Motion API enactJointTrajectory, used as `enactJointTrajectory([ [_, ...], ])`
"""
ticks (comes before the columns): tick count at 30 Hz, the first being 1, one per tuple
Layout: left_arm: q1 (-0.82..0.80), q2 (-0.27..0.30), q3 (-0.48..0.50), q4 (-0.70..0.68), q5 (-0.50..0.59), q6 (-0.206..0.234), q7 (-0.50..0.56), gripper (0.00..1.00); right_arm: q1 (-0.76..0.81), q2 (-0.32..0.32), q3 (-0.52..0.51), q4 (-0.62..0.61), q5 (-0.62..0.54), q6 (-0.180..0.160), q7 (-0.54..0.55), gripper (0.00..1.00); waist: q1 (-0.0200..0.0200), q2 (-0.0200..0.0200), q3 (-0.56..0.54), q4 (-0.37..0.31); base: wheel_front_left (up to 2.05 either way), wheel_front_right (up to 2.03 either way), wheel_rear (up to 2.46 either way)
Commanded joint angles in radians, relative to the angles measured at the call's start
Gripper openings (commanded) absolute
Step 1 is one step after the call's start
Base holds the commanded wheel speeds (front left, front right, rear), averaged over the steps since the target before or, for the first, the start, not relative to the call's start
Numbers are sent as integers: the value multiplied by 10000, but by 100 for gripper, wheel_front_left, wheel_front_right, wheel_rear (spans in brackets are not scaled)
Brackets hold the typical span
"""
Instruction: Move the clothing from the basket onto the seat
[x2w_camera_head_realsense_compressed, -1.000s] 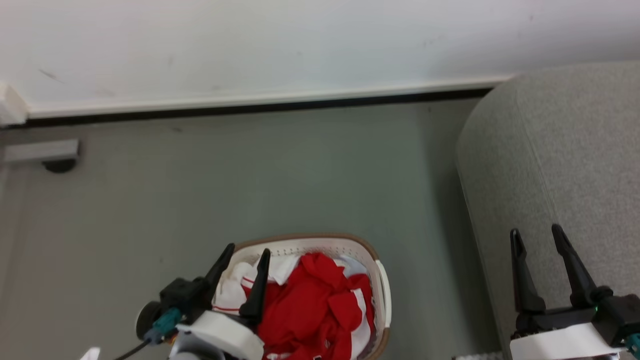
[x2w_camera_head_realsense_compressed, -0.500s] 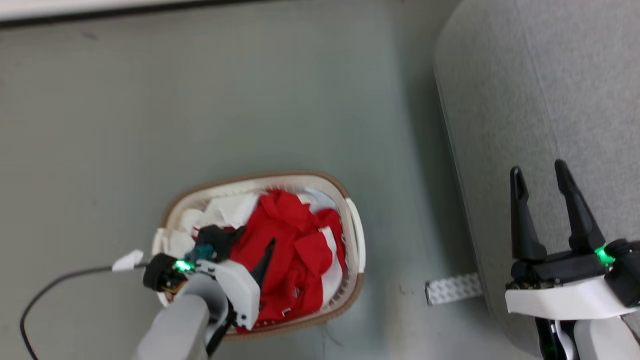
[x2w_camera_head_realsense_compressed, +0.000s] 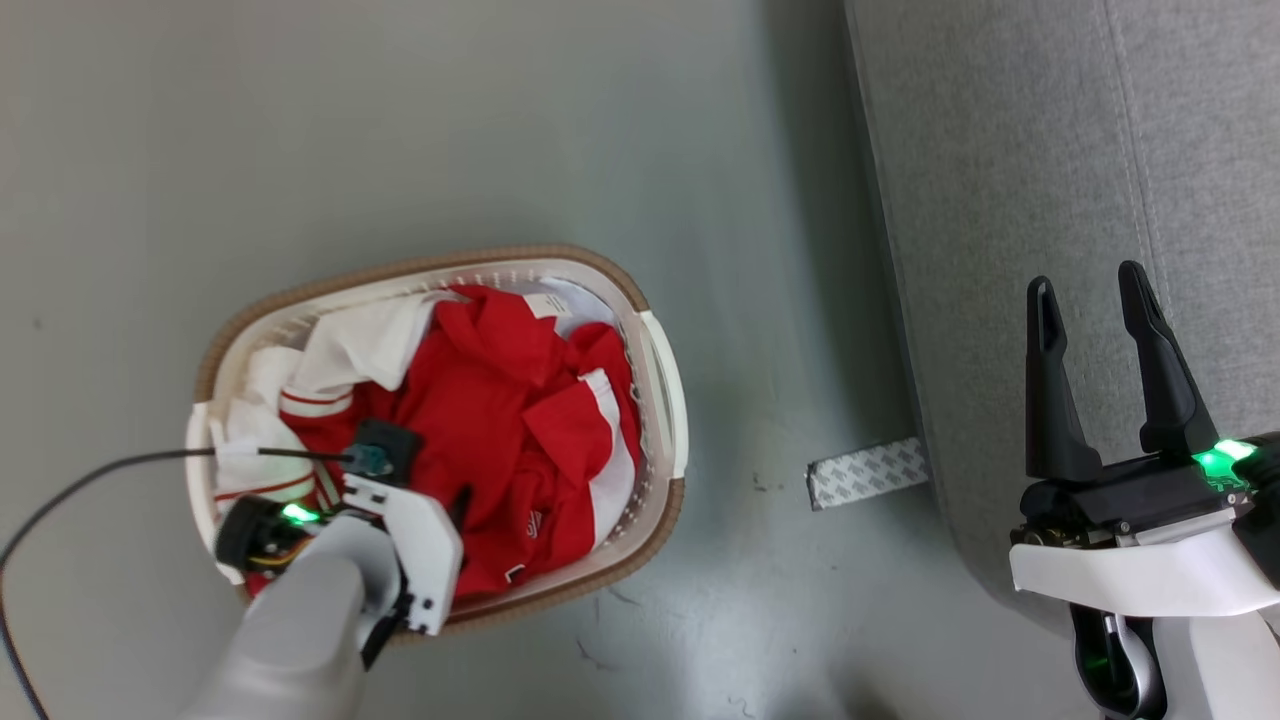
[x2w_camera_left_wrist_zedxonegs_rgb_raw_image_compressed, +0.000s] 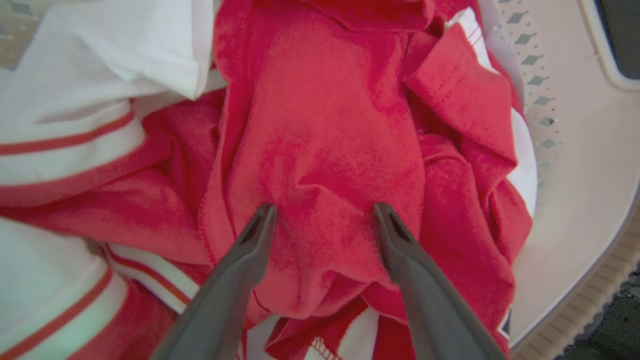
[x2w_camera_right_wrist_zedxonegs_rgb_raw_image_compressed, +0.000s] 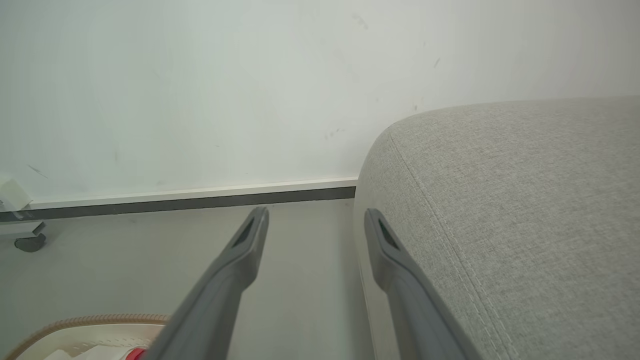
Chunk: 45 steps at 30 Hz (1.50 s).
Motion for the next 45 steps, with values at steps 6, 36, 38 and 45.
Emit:
enactJointTrajectory([
  [6,-379,230,-150,584,179,187,-10,100,-158,-23,38,-111,202,-21,2,100,-1,0,558,-236,0,0,0],
  [36,743,-733,-99,-300,-1408,-176,-2075,0,676,-28,-20,637,-282,-21,0,100,-1,0,-2841,1133,0,0,0],
  [38,1008,-770,-118,-681,-1560,-185,-2071,0,930,-33,-8,728,-313,-21,2,100,-1,0,-3368,1310,0,0,0],
  [45,1837,-682,-338,-2270,-2225,-177,-2018,0,1734,-31,6,992,-418,-21,2,100,-1,0,-4864,1746,0,0,0],
])
